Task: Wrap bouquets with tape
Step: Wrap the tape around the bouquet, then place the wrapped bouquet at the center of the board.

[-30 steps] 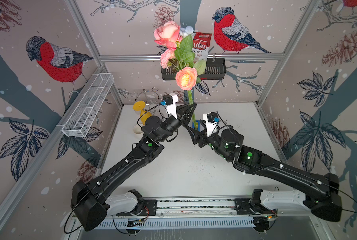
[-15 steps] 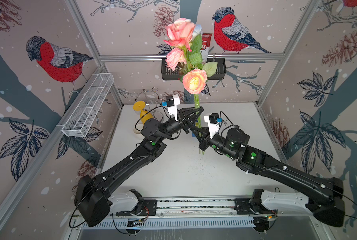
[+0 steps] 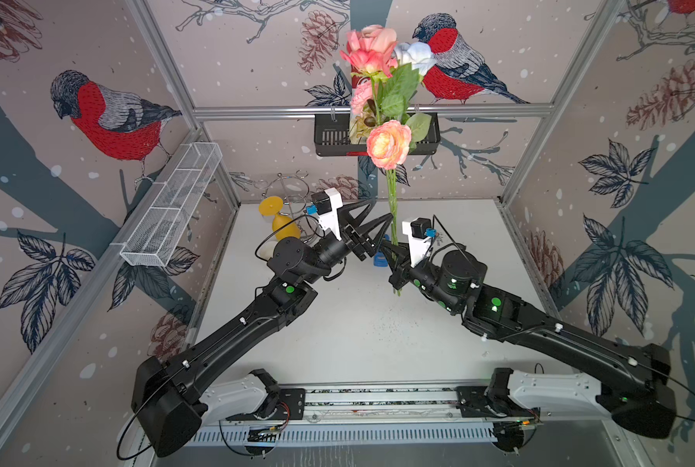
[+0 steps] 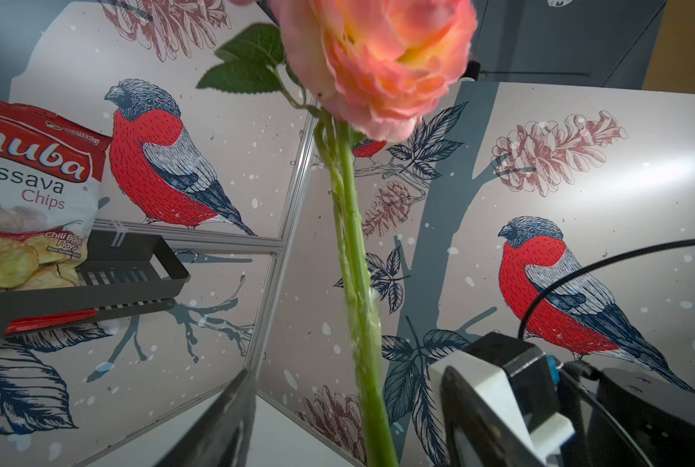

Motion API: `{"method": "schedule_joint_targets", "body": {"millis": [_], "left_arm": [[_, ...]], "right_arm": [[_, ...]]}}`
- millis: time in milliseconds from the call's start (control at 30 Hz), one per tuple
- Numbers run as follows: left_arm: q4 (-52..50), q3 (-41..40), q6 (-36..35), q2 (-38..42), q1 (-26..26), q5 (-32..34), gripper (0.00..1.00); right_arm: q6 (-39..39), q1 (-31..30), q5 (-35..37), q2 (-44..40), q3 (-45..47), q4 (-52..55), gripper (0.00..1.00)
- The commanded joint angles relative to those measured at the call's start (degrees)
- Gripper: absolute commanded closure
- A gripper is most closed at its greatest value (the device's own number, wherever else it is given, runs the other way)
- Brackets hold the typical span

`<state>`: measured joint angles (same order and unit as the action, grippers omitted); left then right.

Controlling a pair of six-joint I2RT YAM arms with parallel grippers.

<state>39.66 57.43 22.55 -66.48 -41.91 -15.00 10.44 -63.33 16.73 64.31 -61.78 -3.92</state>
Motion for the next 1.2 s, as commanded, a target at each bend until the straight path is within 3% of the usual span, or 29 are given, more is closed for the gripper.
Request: {"method": "schedule_joint_targets", "body": {"millis": [0, 200, 367, 533, 633, 900, 1167], "left_arm": [[-0.55, 0.29, -1.82, 0.23, -0.19, 2.43, 0.3], [-5.91, -3.32, -4.4, 6.01, -0.19, 8.16, 0.33], [-11.8, -11.8, -5.96, 15.47, -0.19, 16.8, 0.23], [-13.57, -21.28, -7.43, 24.93, -0.1, 26.02, 0.08], [-17.3, -24.37, -7.06, 28.68, -0.1, 29.97, 0.01], [-26.29, -31.7, -4.07, 37.23, 0.06, 44.13, 0.0], [-32.07, -34.7, -3.39, 41.39, 0.51, 48.99, 0.0]], "right_arm": [[-0.83, 0.02, 5.63, 0.73, -1.39, 1.36, 1.0], [8.26, 3.26, 11.35, 0.58, -1.0, 11.16, 1.0], [19.67, 9.36, 10.58, -2.37, 6.15, 21.75, 1.0], [25.82, 17.67, 2.3, -7.06, 18.16, 20.93, 1.0], [26.04, 22.74, -1.62, -7.58, 23.26, 18.82, 1.0], [23.66, 32.9, -11.09, -2.35, 30.37, 15.51, 1.0], [21.08, 35.43, -12.7, 8.97, 30.91, 15.02, 1.0]]}}
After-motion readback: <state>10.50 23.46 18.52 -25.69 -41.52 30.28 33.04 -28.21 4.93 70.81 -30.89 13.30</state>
